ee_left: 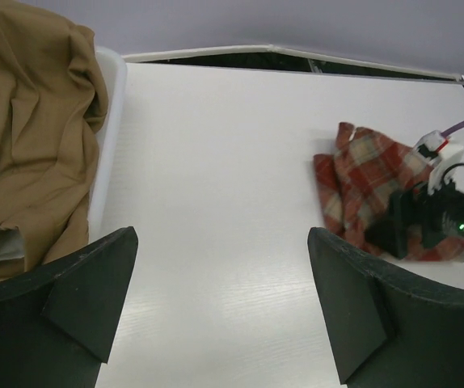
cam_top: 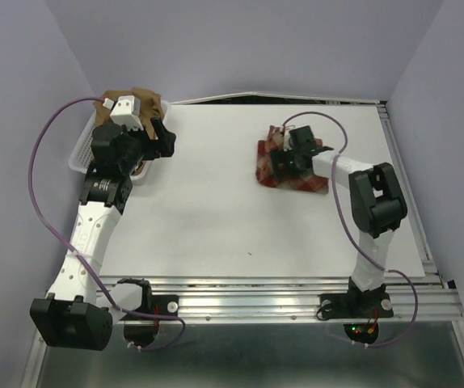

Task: Fold and stack the skirts
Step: Neatly place the folded skirt to the corner

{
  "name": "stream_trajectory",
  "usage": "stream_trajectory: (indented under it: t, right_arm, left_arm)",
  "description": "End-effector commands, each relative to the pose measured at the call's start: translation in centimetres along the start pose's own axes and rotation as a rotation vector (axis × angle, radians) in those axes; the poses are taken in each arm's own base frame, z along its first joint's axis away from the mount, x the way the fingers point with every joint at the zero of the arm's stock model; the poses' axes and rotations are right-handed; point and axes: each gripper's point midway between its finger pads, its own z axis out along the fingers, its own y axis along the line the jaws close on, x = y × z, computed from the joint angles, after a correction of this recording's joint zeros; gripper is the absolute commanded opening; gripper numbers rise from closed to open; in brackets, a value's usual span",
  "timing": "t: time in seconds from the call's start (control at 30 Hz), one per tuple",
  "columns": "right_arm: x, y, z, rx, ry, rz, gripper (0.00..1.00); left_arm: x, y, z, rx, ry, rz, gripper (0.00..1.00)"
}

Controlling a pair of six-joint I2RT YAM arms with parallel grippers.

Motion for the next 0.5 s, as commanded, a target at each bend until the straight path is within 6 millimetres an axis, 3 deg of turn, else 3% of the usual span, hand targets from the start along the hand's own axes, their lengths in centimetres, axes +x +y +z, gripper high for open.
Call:
stream_trajectory:
  t: [0.0, 0.2, 0.33, 0.37, 0.43, 0.47]
  right_arm:
    - [5.0, -10.7, 0.0, 0.028, 0.140, -0.122, 1.00]
    - [4.8, -16.7, 0.0, -0.033, 0.096, -0.340, 1.00]
    - [2.2, -17.2, -1.3, -0.060, 0.021, -0.474, 1.00]
    - [2.3, -16.5, -1.8, -0.105, 0.031, -0.493, 1.00]
    - [1.2, -16.6, -2.4, -0.099, 0.023, -0.468, 1.00]
    - [-0.3, -17.0, -3.1, -0.067, 0.000, -0.414, 1.00]
  left_arm:
    - [-0.7, -0.4, 0.6, 0.043, -0.034, 0.043, 0.98]
    - [0.2, -0.5, 1.2, 0.065, -0.020, 0.050, 0.99]
    - [0.4, -0.6, 1.3, 0.070, -0.012, 0.049, 0.99]
    - [0.3, -0.7, 1.2, 0.071, -0.011, 0.045, 0.98]
    - [-0.1, -0.9, 1.0, 0.077, -0.015, 0.047, 0.99]
    - [-0.3, -1.0, 0.8, 0.079, -0.020, 0.049, 0.99]
